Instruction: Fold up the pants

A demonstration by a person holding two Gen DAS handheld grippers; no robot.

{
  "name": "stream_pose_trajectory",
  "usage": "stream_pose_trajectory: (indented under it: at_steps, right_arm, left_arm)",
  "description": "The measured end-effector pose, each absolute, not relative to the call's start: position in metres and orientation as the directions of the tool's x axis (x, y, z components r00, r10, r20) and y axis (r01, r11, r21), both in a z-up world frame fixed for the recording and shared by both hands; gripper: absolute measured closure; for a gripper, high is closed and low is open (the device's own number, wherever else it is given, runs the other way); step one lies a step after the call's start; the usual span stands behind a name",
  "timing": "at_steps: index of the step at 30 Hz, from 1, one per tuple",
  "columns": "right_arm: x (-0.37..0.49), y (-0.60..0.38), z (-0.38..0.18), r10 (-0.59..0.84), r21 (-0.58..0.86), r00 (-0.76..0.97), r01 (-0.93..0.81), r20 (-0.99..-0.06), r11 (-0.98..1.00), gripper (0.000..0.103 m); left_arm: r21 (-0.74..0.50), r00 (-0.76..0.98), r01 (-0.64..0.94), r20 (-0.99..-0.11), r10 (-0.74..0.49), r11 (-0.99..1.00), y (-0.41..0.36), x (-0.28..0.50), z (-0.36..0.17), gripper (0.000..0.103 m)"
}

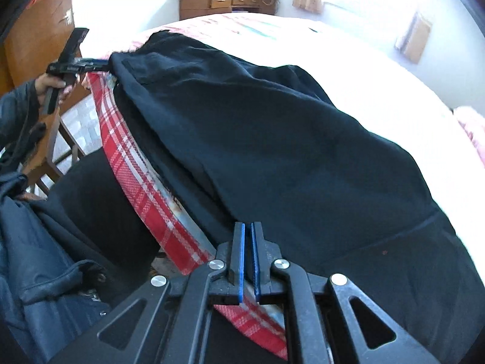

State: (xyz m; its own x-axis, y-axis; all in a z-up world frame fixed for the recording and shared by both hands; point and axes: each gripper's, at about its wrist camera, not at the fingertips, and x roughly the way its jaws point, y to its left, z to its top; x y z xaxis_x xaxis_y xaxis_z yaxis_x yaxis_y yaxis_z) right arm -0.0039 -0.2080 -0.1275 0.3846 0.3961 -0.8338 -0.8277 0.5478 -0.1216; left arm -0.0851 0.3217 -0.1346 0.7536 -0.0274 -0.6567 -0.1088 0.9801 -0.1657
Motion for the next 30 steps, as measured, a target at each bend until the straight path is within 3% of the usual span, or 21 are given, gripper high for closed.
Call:
stream_pose_trajectory:
  at_steps: [1,3,4,5,9,13,15,17,18,20,22,30]
  right_arm:
    - [-0.004,-0.204,-0.129,0.389,-0.131,0.387,-0.829,-0.836,0.543,0.097]
    - [-0.002,-0.200,-0.131,0.397,-0.116,0.373,-0.834,-0.839,0.539,0.078]
    - [-0.002,-0.198,-0.130,0.399,-0.116,0.373,-0.836,-0.838,0.537,0.055]
    - [-0.002,-0.197,-0.129,0.398,-0.129,0.390,-0.829,-0.831,0.544,0.043]
    - [0.005,-0.194,-0.123,0.401,-0.138,0.414,-0.816,-0.817,0.562,0.043]
    - [0.014,-0.196,-0.121,0.409,-0.096,0.389,-0.811,-0.826,0.577,0.045]
    - [0.009,-0.194,-0.126,0.390,-0.140,0.400,-0.824,-0.829,0.548,0.052]
    - [0.007,-0.190,-0.138,0.335,-0.192,0.414,-0.824,-0.846,0.533,0.076]
    - [0.007,-0.189,-0.141,0.332,-0.199,0.419,-0.823,-0.845,0.533,0.076]
    - [0.007,-0.191,-0.138,0.363,-0.163,0.401,-0.827,-0.841,0.538,0.095]
    - [0.003,-0.190,-0.130,0.387,-0.145,0.396,-0.831,-0.833,0.538,0.100]
    - [-0.007,-0.198,-0.135,0.380,-0.086,0.314,-0.856,-0.870,0.510,0.101]
  left_arm:
    - [-0.177,0.764,-0.130,-0.645,-0.015,0.976,0.325,-0.089,-0.131,0.000]
    - [-0.209,0.795,-0.173,-0.606,0.011,0.962,0.328,-0.098,-0.118,0.000]
    - [-0.223,0.809,-0.170,-0.588,0.006,0.960,0.326,-0.099,-0.112,0.000]
    - [-0.249,0.829,-0.158,-0.559,-0.009,0.956,0.323,-0.101,-0.105,0.000]
    - [-0.299,0.873,-0.075,-0.481,-0.082,0.951,0.292,-0.092,-0.081,0.000]
    - [-0.317,0.870,0.030,-0.459,-0.180,0.948,0.244,-0.069,-0.072,0.000]
    - [-0.326,0.854,0.091,-0.460,-0.242,0.941,0.219,-0.056,-0.070,0.000]
    - [-0.323,0.839,0.148,-0.460,-0.292,0.935,0.194,-0.042,-0.070,0.000]
    - [-0.319,0.829,0.166,-0.467,-0.307,0.933,0.183,-0.036,-0.072,0.000]
    - [-0.331,0.807,0.197,-0.480,-0.344,0.923,0.163,-0.022,-0.074,0.000]
    - [-0.349,0.785,0.236,-0.482,-0.390,0.907,0.147,-0.015,-0.076,0.000]
    - [-0.407,0.746,0.290,-0.471,-0.471,0.866,0.113,-0.009,-0.082,0.000]
